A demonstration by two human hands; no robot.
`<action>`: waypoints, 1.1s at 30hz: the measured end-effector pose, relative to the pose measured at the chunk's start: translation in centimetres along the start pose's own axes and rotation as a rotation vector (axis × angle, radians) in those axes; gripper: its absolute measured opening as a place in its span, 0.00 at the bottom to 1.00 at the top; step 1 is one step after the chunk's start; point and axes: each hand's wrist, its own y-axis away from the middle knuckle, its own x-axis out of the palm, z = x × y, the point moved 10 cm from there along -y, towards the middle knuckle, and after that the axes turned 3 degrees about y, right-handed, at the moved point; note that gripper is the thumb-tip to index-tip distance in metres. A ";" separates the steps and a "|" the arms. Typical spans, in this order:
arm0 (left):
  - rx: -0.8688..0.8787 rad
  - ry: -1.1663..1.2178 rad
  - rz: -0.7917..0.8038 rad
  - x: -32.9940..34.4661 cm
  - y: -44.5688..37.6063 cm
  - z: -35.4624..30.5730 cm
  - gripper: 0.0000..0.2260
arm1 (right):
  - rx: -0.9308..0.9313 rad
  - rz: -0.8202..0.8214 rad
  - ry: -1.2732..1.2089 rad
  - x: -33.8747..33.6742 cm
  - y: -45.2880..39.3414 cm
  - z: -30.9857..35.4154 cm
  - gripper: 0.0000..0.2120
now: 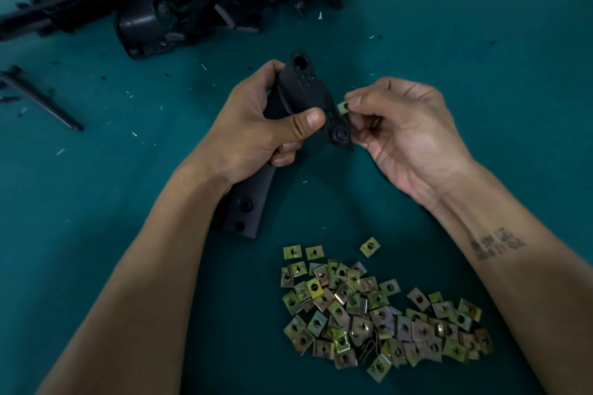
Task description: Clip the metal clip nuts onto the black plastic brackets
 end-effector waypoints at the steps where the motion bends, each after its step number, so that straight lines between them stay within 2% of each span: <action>1: -0.001 0.003 0.002 0.0 0.0 0.0 0.16 | 0.004 0.017 0.004 0.1 0.0 0.0 0.08; 5: -0.010 0.009 0.011 0.1 0.0 0.1 0.16 | 0.030 0.078 0.026 0.5 0.1 -0.1 0.06; 9: -0.005 -0.006 0.012 0.1 0.0 0.2 0.16 | 0.038 0.071 0.084 0.6 0.0 -0.3 0.09; 12: -0.007 -0.021 0.004 -0.1 -0.1 0.2 0.15 | 0.031 0.056 0.082 0.6 0.3 -0.5 0.07; 15: -0.001 -0.035 0.008 -0.2 0.0 0.2 0.15 | -0.023 0.131 0.097 1.5 1.0 -0.1 0.04; 18: 0.025 -0.006 -0.027 -0.8 0.2 0.0 0.15 | 0.001 0.254 0.091 1.9 1.4 0.1 0.11; 21: 0.034 0.006 -0.055 -1.1 0.2 0.0 0.15 | 0.136 0.404 0.020 2.3 2.4 -0.6 0.19; 24: 0.021 -0.012 -0.046 -0.9 0.0 0.1 0.15 | 0.218 0.348 -0.081 1.7 3.2 -1.6 0.19; 26: 0.023 -0.012 -0.023 -0.6 0.0 -0.1 0.15 | 0.178 0.256 -0.068 0.8 4.3 -1.9 0.16; 28: 0.024 0.011 -0.004 -0.5 0.1 -0.1 0.13 | -0.024 0.194 0.206 -0.8 6.4 -0.5 0.14; 30: 0.007 0.027 0.003 -0.5 0.3 0.0 0.11 | -0.265 0.263 0.740 -0.9 9.4 0.9 0.17; 31: -0.005 0.026 0.002 -0.5 0.3 0.0 0.10 | -0.325 0.304 0.962 -0.9 10.7 0.8 0.17; 33: -0.026 0.020 0.005 -0.4 0.4 0.1 0.08 | -0.367 0.315 1.197 -1.2 12.1 0.6 0.16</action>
